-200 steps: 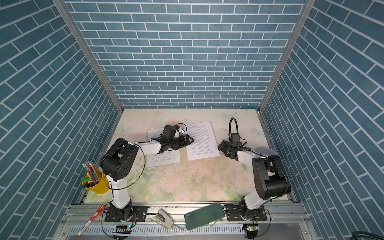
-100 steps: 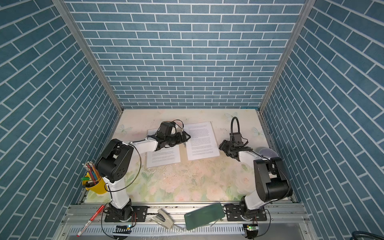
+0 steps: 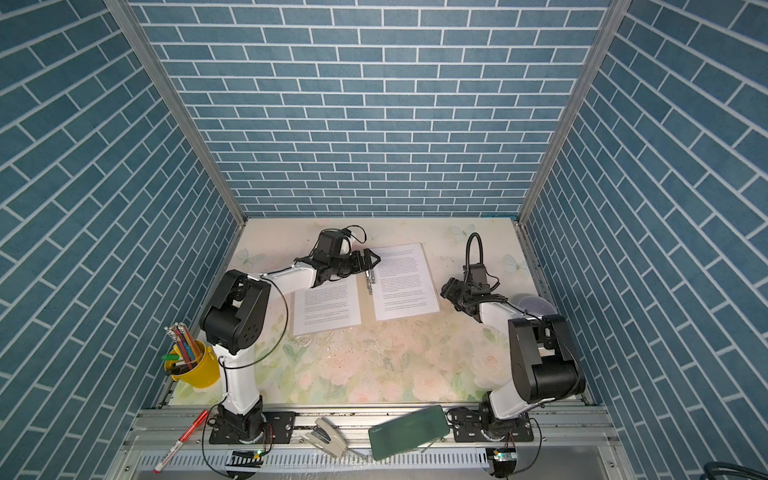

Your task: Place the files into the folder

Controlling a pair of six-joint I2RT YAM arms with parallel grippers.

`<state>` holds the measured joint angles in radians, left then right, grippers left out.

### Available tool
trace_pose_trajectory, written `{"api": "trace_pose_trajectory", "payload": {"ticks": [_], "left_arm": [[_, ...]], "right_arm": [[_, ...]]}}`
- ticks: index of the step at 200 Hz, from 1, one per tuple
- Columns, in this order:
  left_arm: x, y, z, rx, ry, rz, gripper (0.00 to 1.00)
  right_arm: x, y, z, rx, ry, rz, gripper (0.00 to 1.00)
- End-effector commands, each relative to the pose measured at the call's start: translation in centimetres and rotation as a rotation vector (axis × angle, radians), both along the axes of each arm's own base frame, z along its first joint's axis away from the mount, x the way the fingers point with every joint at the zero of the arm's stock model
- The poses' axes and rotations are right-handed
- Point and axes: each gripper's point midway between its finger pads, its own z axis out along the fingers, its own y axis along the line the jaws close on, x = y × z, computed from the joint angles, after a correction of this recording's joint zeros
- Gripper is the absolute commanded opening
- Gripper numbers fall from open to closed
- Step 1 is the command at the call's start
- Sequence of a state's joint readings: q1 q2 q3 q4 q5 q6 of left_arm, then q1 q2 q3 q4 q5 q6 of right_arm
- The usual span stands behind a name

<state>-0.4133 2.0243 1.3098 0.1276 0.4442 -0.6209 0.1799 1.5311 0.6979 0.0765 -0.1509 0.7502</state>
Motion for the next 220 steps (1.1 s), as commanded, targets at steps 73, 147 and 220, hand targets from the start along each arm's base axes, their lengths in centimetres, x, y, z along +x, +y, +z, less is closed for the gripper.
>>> {"api": "trace_pose_trajectory", "payload": {"ticks": [73,147,220], "left_arm": [[2.5,-1.2,-0.1,-0.089,-0.036,-0.061,1.0],[2.2,-2.2,1.3,-0.195,-0.067,-0.082,1.0],[-0.1,-2.9,3.2,-0.24,-0.115,-0.106,1.0]], "right_arm": [[-0.2,-0.4,-0.1,0.001,-0.011,0.017,0.69],[-0.5,0.0,-0.4,0.026,-0.002,0.025,0.69],[-0.4,0.7,0.0,0.069,-0.015,0.038,0.69]]}}
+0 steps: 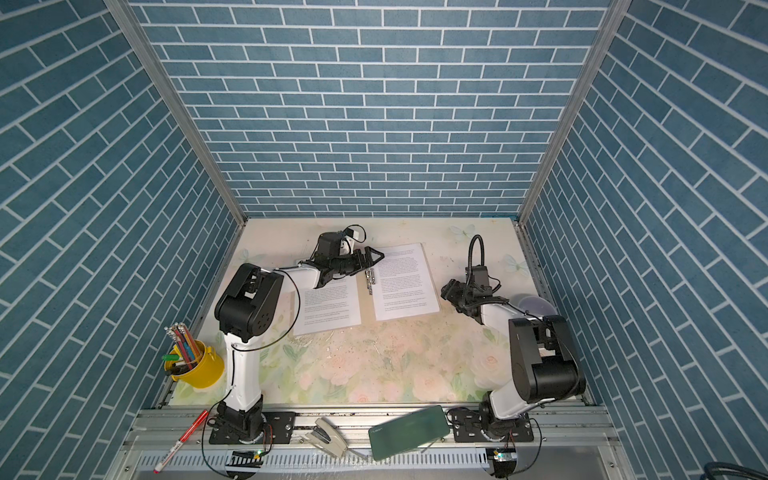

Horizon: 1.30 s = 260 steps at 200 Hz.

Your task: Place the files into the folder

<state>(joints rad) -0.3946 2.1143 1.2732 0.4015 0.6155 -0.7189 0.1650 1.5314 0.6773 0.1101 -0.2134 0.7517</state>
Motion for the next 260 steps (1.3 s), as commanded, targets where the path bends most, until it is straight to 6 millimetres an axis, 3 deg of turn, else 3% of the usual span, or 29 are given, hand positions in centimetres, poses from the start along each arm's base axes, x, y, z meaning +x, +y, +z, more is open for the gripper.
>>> {"api": "trace_pose_trajectory", "payload": {"ticks": [1,44,67,94,181,232,260], "left_arm": [[-0.8,-1.0,3.7,-0.05,-0.092,-0.023,1.0],[-2.9,-2.1,4.9,-0.069,-0.145,-0.048,0.99],[-3.8,-2.3,4.4,-0.065,-0.133,-0.058,0.99],[-4.3,-1.6,3.7,-0.045,-0.122,-0.033,0.99],[-3.5,1.5,4.2,0.151,-0.102,0.06,0.96],[-2.4,3.6,1.9,0.176,-0.011,0.125,0.78],[-1.9,3.9,0.5,0.183,0.041,0.132,0.61]], "right_arm": [[-0.2,0.2,0.1,0.02,-0.011,0.012,0.69],[-0.4,0.3,0.2,0.029,-0.011,0.015,0.68],[-0.5,0.4,0.3,0.031,-0.009,0.014,0.68],[-0.4,0.7,0.6,0.052,-0.006,0.018,0.66],[-0.1,2.9,2.7,0.204,0.026,-0.016,0.58],[0.7,5.4,4.7,0.292,0.035,-0.004,0.55],[1.2,6.9,5.7,0.319,0.031,0.02,0.53]]}}
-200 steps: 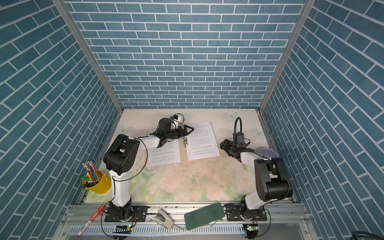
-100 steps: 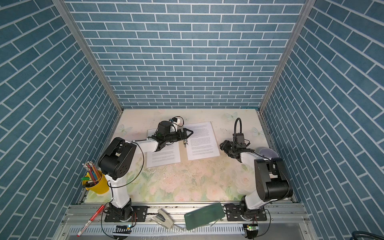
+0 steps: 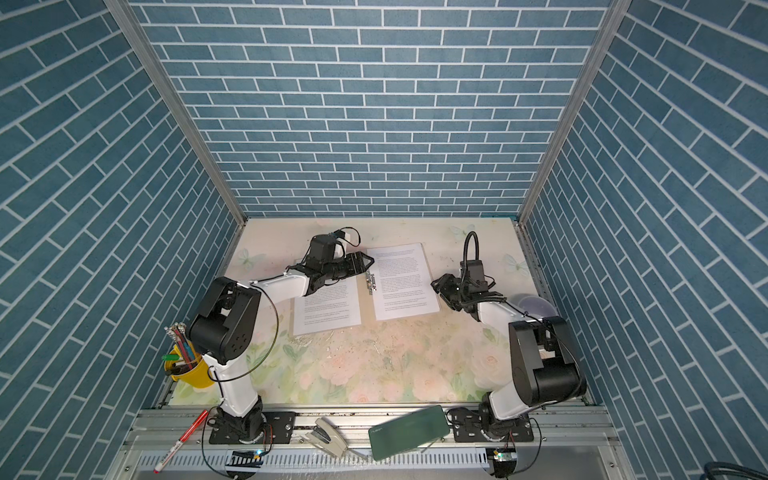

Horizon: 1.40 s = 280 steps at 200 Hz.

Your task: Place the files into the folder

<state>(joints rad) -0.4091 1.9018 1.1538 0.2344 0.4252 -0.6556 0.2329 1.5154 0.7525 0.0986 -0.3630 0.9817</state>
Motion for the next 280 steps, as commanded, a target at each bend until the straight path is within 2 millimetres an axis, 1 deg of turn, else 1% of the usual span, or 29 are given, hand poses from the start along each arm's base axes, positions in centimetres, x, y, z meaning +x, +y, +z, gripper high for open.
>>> {"api": "trace_pose_trajectory", "payload": {"ticks": [1,18,50,68,99,124,161,203,224,280], "left_arm": [[0.6,0.5,-1.8,0.026,0.061,0.019,0.61],[0.8,0.5,-2.8,0.028,0.093,0.022,0.51],[1.3,0.2,-4.1,0.016,0.126,0.028,0.35],[1.5,0.3,-4.6,0.021,0.134,0.037,0.3],[1.8,0.7,-5.8,0.024,0.163,0.055,0.25],[1.9,0.9,-6.4,0.024,0.176,0.065,0.25],[2.0,0.6,-7.0,0.019,0.195,0.053,0.25],[2.1,0.5,-7.6,0.022,0.209,0.053,0.24],[2.1,0.5,-7.8,0.023,0.212,0.052,0.23],[2.0,0.5,-8.7,0.033,0.233,0.055,0.22]], "right_arm": [[0.9,1.7,1.9,0.061,-0.007,0.007,0.53],[1.1,2.7,2.2,0.068,-0.007,0.02,0.52],[1.6,5.4,2.4,0.089,-0.003,0.064,0.48],[2.0,7.0,2.9,0.106,-0.004,0.089,0.46],[2.6,9.6,3.2,0.152,0.014,0.11,0.44],[2.9,11.6,3.2,0.203,0.032,0.115,0.42],[3.1,14.4,3.3,0.271,0.06,0.139,0.37],[3.2,16.4,3.5,0.308,0.084,0.152,0.32],[2.8,17.7,3.4,0.334,0.104,0.169,0.29],[2.0,20.7,2.9,0.381,0.158,0.212,0.26]]}}
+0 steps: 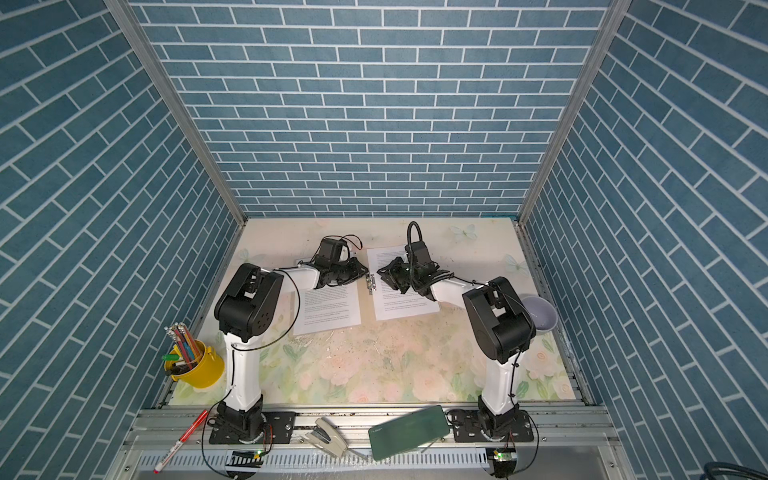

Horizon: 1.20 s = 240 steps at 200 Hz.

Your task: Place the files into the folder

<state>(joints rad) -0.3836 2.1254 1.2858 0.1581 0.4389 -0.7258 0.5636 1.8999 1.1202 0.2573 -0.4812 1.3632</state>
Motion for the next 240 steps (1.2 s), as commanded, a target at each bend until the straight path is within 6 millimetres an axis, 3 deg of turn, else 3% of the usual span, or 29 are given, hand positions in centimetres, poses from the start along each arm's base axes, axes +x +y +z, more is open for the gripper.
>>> {"api": "trace_pose_trajectory", "payload": {"ticks": [1,137,240], "left_arm": [[0.0,0.2,-1.2,0.012,0.032,-0.001,0.22],[-0.1,0.1,-2.4,0.014,0.048,-0.005,0.19],[-0.2,-0.1,-2.6,0.007,0.048,-0.01,0.19]], "right_arm": [[0.4,2.0,1.6,0.071,0.017,0.014,0.26],[-1.3,3.1,-0.4,0.088,0.118,0.034,0.21],[-0.8,3.4,-1.3,0.088,0.132,0.026,0.2]]}}
